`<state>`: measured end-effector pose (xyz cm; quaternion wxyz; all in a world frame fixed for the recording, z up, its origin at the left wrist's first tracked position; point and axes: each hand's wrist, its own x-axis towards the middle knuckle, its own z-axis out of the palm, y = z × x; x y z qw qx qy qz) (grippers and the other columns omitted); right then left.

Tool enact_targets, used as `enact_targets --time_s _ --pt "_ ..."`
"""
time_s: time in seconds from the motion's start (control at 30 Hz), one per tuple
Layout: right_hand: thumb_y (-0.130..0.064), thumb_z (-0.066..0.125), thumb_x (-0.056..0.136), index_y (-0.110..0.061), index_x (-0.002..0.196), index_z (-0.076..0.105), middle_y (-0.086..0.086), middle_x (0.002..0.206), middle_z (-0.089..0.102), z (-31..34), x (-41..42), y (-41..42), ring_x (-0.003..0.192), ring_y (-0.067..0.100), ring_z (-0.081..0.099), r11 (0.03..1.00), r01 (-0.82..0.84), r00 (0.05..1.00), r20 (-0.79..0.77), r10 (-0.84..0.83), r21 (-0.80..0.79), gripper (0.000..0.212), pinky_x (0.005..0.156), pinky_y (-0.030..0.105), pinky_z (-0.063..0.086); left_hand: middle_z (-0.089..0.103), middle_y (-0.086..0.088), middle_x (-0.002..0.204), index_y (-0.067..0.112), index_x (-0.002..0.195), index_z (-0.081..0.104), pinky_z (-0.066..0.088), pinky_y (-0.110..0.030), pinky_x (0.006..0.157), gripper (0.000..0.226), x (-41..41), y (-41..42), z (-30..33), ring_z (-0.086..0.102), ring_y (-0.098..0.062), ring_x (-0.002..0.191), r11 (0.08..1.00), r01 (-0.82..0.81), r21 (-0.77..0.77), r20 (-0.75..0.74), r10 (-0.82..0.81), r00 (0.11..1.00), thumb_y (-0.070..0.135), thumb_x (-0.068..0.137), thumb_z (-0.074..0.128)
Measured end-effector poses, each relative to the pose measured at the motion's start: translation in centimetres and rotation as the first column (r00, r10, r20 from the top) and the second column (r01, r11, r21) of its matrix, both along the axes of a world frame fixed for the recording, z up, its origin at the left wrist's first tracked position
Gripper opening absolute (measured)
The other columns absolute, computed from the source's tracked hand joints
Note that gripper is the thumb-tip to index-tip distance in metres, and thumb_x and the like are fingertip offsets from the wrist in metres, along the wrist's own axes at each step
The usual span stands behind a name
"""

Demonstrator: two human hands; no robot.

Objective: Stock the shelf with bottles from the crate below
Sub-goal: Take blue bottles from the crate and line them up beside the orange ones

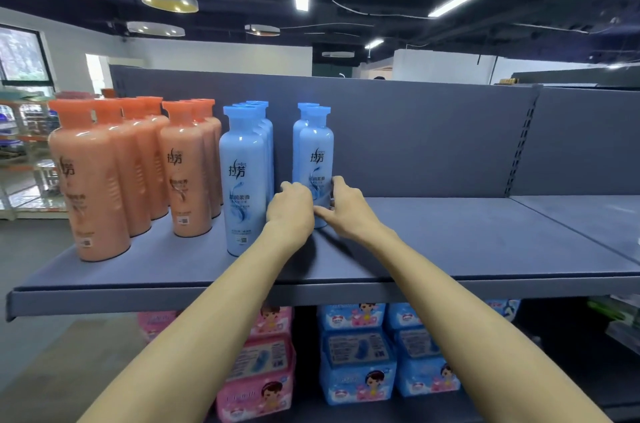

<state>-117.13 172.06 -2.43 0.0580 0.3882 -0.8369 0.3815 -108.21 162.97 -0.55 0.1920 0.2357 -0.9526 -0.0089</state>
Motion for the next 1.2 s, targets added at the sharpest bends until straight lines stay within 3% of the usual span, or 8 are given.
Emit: enact_targets --time_s 0.13,0.23,0.43,0.57,0.73,0.9,1.2 --pt "-0.029 0.07 0.089 -0.008 0.114 0.044 0.011 0.114 0.065 0.0 -0.9 -1.2 0.088 0.023 0.059 1.0 -0.005 1.0 0.0 0.005 0.016 0.042 0.073 0.033 0.048 0.05 -0.018 0.12 0.001 0.119 0.051 0.047 -0.032 0.084 0.03 -1.2 -0.8 0.6 0.058 -0.03 0.105 1.0 -0.018 -0.001 0.035 0.018 0.999 -0.004 0.089 0.048" --pt "-0.03 0.069 0.089 -0.007 0.114 0.044 0.011 0.106 0.065 -0.2 -1.5 -1.9 0.084 0.024 0.055 1.0 -0.002 1.0 -0.003 0.003 0.02 0.042 0.069 0.034 0.044 0.051 -0.018 0.12 0.001 0.119 0.052 0.048 -0.032 0.083 0.032 -1.8 -1.1 0.7 0.058 -0.028 0.104 0.999 -0.032 0.007 0.047 0.032 0.998 -0.004 0.088 0.046" --pt "-0.029 0.068 0.088 -0.009 0.114 0.043 0.011 0.11 0.065 -0.4 -2.3 -2.8 0.093 0.029 0.062 1.0 0.004 1.0 -0.001 -0.004 0.009 0.041 0.078 0.041 0.053 0.051 -0.018 0.12 0.0 0.121 0.052 0.048 -0.031 0.083 0.032 -2.4 -1.4 0.9 0.057 -0.027 0.106 0.998 -0.057 -0.006 0.059 0.057 0.997 -0.004 0.089 0.048" --pt "-0.029 0.069 0.089 -0.008 0.12 0.044 0.008 0.111 0.065 -0.8 -2.7 -2.9 0.092 0.025 0.059 1.0 -0.007 1.0 -0.004 0.007 -0.015 0.046 0.076 0.035 0.049 0.051 -0.017 0.12 0.001 0.121 0.052 0.049 -0.031 0.083 0.033 -2.4 -1.4 0.9 0.058 -0.027 0.105 0.998 -0.066 -0.015 0.058 0.066 0.996 -0.002 0.089 0.051" --pt "-0.033 0.073 0.086 -0.01 0.128 0.046 0.005 0.121 0.065 -1.3 -3.3 -2.8 0.104 0.023 0.062 0.997 -0.024 1.0 -0.014 0.024 -0.074 0.055 0.088 0.039 0.053 0.052 -0.017 0.121 0.001 0.122 0.051 0.048 -0.032 0.085 0.033 -2.2 -1.6 0.9 0.058 -0.028 0.108 0.998 -0.057 -0.041 0.057 0.059 0.997 -0.002 0.089 0.053" --pt "-0.031 0.072 0.087 -0.009 0.129 0.047 0.003 0.121 0.064 -1.4 -3.5 -2.8 0.104 0.022 0.062 0.996 -0.024 0.999 -0.029 0.021 -0.082 0.054 0.086 0.033 0.051 0.052 -0.016 0.121 0.001 0.121 0.05 0.049 -0.032 0.085 0.034 -2.1 -1.5 0.8 0.059 -0.028 0.107 0.997 -0.037 -0.072 0.063 0.041 0.997 -0.004 0.088 0.053" --pt "-0.036 0.07 0.089 -0.01 0.13 0.049 0.003 0.123 0.066 -1.6 -2.5 -1.8 0.104 0.022 0.064 0.999 -0.016 0.999 -0.031 0.014 -0.051 0.052 0.091 0.039 0.053 0.048 -0.016 0.124 0.001 0.122 0.048 0.047 -0.032 0.082 0.032 -0.2 -0.1 0.7 0.059 -0.03 0.108 0.995 0.007 -0.104 0.072 0.0 0.997 -0.003 0.091 0.049"
